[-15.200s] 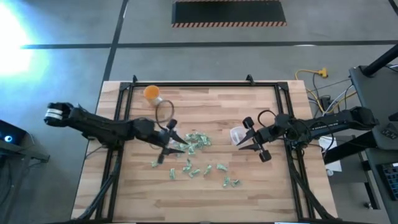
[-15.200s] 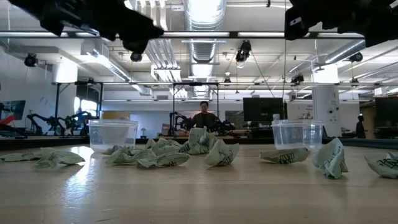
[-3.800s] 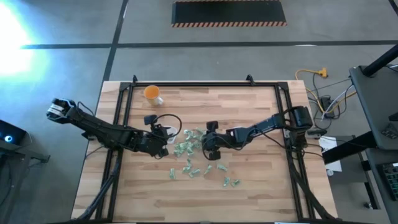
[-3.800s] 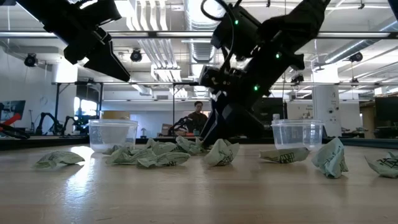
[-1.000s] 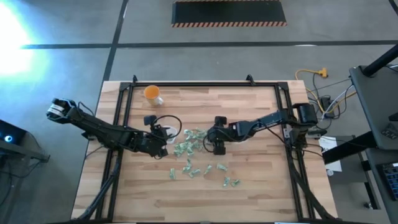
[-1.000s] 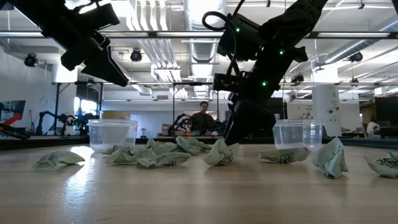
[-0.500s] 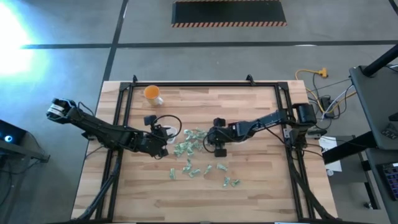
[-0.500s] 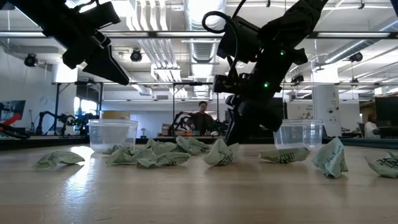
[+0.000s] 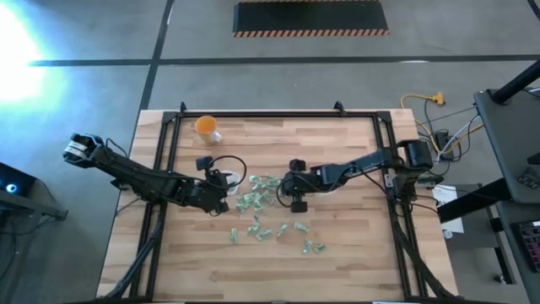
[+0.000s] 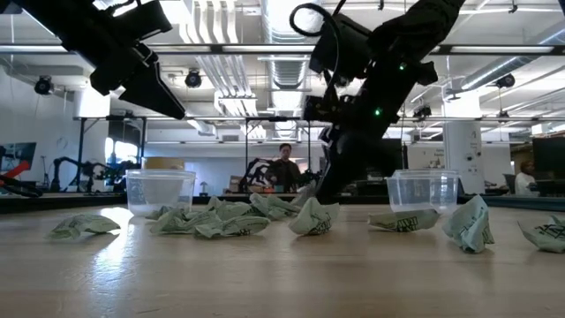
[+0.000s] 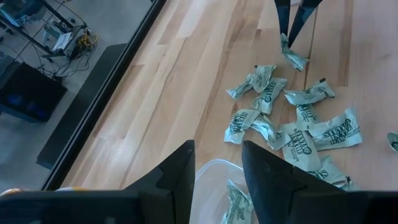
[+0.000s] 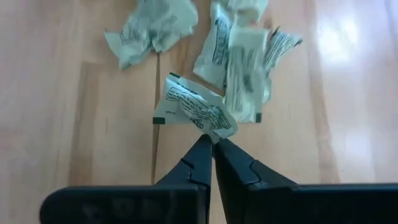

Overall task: Pick and place Stevia / Truvia into bins
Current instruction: Put the stevia packet into the right transparent container

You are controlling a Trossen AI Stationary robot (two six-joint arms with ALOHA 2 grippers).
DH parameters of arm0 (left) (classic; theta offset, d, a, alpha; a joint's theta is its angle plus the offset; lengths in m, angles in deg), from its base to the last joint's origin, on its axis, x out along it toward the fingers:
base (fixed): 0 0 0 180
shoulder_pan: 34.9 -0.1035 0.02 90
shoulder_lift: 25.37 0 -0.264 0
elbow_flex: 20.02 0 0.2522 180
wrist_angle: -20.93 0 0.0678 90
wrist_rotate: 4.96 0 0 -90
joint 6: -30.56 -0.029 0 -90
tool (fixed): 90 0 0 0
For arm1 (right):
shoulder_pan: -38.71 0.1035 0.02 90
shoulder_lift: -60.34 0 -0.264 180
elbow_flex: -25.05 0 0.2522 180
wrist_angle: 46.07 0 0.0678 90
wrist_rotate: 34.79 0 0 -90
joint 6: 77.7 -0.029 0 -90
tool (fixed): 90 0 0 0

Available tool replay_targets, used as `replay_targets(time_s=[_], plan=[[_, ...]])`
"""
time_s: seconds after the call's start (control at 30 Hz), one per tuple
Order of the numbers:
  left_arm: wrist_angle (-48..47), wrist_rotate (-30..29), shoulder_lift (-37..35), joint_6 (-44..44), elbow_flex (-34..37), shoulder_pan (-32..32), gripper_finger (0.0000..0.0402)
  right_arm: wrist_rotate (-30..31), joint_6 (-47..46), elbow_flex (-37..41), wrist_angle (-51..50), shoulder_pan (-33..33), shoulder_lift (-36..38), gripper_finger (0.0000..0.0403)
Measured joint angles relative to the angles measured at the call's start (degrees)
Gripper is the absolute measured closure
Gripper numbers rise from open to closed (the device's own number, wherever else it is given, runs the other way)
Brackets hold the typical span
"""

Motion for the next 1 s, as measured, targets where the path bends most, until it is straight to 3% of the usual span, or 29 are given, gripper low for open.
replay_targets(time_s=[0.33, 0.47, 0.7, 1.0], plan=[[0.44, 0.02, 0.00, -0.04, 0.00, 0.01, 0.0285, 0.63, -0.25, 0.14, -3.37, 2.62, 8.61, 0.0394], [0.61, 0.04, 0.00, -0.04, 0.00, 0.02, 0.0285, 6.30, -2.71, 0.35, -9.36, 4.68, 12.73, 0.0394], [0.63, 0.04, 0.00, -0.04, 0.00, 0.01, 0.0285, 17.28, -12.06, 0.74, -23.64, 8.69, 19.50, 0.0394], [0.92, 0.04, 0.00, -0.03, 0.00, 0.01, 0.0285, 18.21, -26.58, 3.86, -39.14, 13.51, 24.63, 0.0394]])
